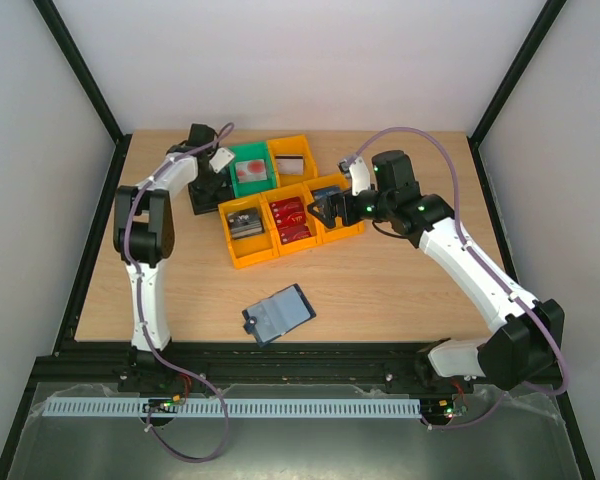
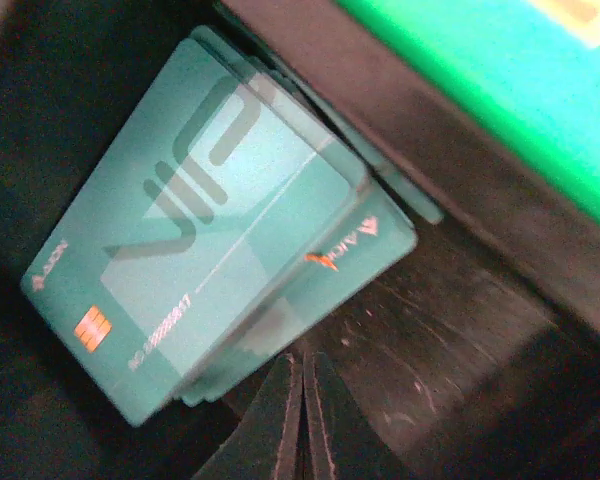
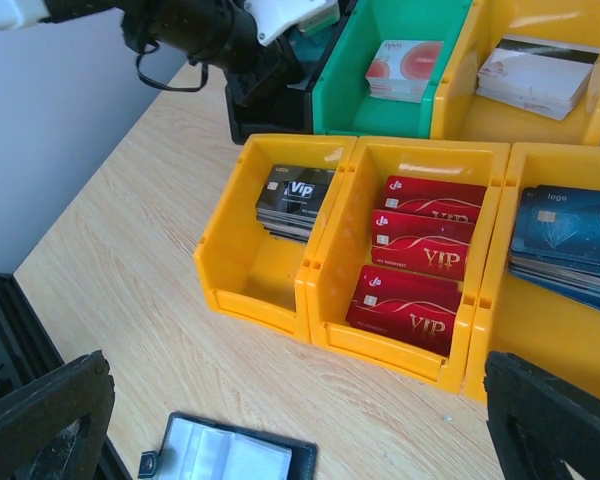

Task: Take the credit cards out of the card holder

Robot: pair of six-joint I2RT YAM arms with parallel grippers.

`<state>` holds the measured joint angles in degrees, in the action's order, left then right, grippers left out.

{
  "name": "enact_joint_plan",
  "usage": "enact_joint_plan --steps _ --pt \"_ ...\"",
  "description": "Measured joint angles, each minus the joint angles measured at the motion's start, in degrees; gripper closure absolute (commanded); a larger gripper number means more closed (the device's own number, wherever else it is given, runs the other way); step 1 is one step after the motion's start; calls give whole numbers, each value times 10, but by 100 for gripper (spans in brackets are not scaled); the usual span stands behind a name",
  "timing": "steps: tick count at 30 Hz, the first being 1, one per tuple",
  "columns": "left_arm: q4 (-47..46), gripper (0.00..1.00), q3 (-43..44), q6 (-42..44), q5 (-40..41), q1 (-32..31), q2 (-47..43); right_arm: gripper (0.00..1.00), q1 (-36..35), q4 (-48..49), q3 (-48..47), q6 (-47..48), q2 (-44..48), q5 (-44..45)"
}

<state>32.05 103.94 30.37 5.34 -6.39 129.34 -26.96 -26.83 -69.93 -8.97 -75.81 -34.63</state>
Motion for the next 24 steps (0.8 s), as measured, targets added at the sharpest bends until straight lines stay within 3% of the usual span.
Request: enact_joint_plan --steps 2,4,8,10,14,24 --pt "1 98 -17 -2 -14 0 -23 1 0 -3 0 0 -2 -1" --pt "0 90 -28 -7 -29 0 -52 1 0 -7 0 -3 -5 -3" --pt "-2 61 -55 -23 -61 0 -140 1 -7 -22 0 -12 -21 6" --pt "-13 40 -77 -40 -75 0 -191 1 -22 -32 0 -18 -23 31" --pt "-18 3 -122 -75 -102 0 -292 0 -109 -41 4 -35 -26 103" --pt "30 1 -162 -203 -138 1 -480 1 -335 -108 14 -90 -151 295"
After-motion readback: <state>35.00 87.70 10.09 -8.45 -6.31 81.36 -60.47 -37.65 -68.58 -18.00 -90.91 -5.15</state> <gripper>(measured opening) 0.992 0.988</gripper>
